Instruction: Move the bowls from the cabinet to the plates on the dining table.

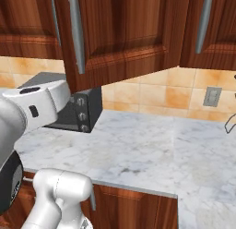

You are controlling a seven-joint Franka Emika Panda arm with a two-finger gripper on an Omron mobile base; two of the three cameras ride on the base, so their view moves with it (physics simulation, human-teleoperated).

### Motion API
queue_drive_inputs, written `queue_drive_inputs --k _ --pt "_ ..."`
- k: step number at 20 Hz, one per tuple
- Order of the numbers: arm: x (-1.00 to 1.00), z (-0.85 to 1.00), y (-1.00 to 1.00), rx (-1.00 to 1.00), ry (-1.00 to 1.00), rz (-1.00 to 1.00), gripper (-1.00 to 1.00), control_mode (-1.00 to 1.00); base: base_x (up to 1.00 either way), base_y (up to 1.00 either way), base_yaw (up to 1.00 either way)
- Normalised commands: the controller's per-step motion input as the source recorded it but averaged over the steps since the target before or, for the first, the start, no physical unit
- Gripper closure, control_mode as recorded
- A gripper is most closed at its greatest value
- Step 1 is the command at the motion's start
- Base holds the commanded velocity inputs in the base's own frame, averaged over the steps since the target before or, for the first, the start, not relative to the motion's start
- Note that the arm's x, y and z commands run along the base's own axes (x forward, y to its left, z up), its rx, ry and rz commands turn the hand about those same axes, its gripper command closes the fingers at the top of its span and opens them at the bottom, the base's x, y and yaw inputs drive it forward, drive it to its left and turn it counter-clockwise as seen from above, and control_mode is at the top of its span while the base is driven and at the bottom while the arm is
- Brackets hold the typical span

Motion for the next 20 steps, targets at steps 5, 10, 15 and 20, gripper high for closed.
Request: queue_drive_inputs --k 5,10,15,20 --pt "-0.91 -0.29 0.22 -0.38 0.02 0.11 -1.00 -1.00 0.00 0.00 0.00" --pt "-0.69 -0.24 0.44 -0.45 -0.02 0.05 -1.00 -1.00 0.00 0.00 0.00" --pt "-0.15 -0.24 0.62 -0.50 -0.05 0.00 -1.00 -1.00 0.00 0.00 0.00" --pt "0.11 -0.16 0.59 -0.48 -0.02 -0.09 -1.00 -1.00 0.00 0.00 0.00"
